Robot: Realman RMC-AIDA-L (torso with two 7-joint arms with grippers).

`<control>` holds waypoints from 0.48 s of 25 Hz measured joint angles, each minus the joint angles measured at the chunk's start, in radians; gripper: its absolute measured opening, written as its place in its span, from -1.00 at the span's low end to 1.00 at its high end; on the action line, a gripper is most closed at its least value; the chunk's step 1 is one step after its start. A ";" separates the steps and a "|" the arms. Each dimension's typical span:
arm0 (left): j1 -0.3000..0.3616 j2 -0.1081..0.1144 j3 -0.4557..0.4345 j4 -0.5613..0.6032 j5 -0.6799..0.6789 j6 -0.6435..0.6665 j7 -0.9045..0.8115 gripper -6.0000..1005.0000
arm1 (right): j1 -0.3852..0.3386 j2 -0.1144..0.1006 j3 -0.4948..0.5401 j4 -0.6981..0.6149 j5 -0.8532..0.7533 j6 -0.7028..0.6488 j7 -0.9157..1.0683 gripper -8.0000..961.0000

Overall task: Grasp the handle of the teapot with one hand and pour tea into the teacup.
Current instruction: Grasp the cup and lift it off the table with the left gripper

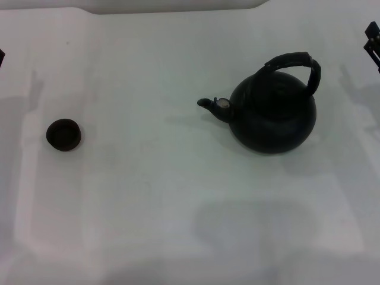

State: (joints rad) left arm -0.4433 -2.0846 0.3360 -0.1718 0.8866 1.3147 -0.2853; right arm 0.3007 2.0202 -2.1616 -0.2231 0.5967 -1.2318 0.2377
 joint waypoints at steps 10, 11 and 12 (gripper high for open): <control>0.000 -0.002 0.000 0.000 0.000 0.000 0.000 0.74 | 0.001 0.000 0.000 0.001 0.000 0.000 0.000 0.78; 0.000 -0.002 0.000 0.000 0.000 0.000 0.000 0.74 | 0.001 0.000 0.000 0.001 0.000 0.000 0.000 0.78; 0.000 -0.002 0.000 0.000 0.000 0.000 0.000 0.74 | 0.001 0.000 0.000 0.001 0.000 0.000 0.000 0.78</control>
State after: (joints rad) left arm -0.4434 -2.0862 0.3359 -0.1718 0.8867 1.3148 -0.2853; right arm 0.3015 2.0202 -2.1613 -0.2224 0.5967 -1.2313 0.2377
